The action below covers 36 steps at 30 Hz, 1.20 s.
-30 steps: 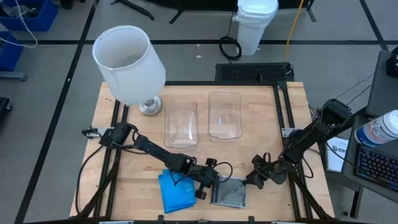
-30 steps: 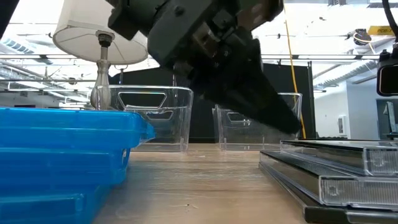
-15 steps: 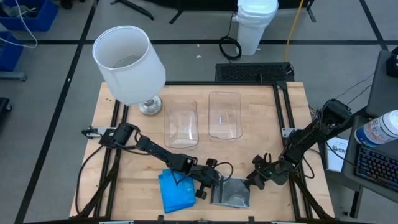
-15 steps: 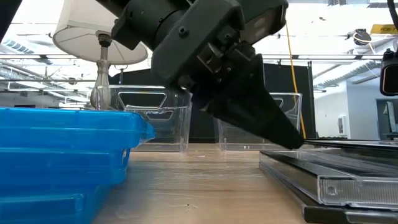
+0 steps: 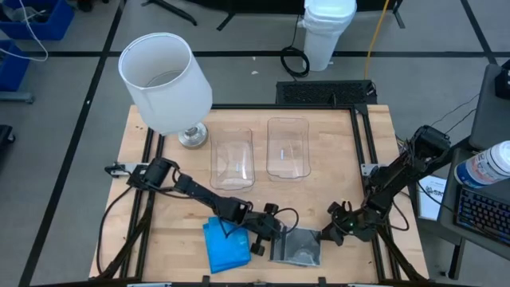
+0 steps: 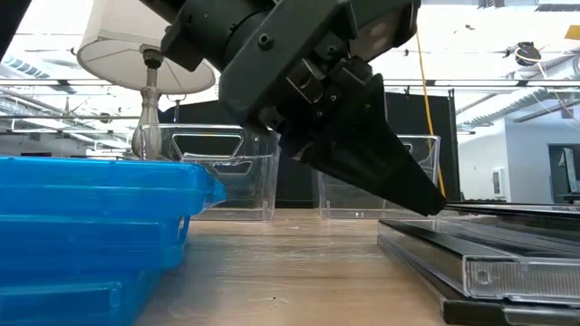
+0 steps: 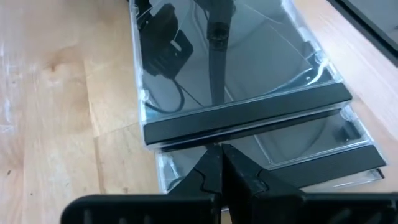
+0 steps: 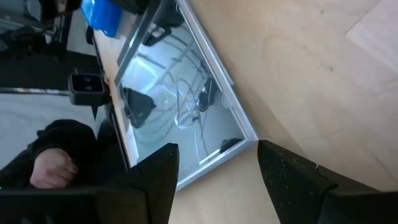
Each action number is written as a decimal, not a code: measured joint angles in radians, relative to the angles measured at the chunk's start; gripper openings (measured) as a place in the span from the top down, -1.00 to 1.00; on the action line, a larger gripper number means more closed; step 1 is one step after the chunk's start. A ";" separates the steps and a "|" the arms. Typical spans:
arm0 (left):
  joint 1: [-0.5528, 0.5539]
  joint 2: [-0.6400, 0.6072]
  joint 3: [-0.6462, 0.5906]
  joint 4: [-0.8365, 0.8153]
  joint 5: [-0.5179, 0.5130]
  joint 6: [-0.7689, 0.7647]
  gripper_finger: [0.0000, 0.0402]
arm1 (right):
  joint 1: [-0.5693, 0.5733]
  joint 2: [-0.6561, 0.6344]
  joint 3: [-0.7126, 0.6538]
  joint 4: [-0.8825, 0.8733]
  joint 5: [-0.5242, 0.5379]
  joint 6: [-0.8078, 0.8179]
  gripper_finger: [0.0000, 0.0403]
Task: Pick & place jewel cases by type
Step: Put the black CD case into the right transparent bin
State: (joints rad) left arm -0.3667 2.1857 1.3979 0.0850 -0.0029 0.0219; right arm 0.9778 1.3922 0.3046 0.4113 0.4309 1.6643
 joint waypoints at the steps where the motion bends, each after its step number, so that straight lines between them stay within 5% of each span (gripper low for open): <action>1: -0.001 0.000 0.000 0.000 0.000 0.000 0.92 | 0.001 0.000 -0.001 0.004 0.013 0.004 -0.03; 36: -0.023 -0.045 0.001 0.161 0.002 0.047 0.98 | 0.000 0.002 -0.001 -0.005 0.068 -0.002 -0.03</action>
State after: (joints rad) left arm -0.3893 2.1410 1.3991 0.2459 -0.0013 0.0693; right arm 0.9775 1.3941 0.3038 0.4061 0.4984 1.6627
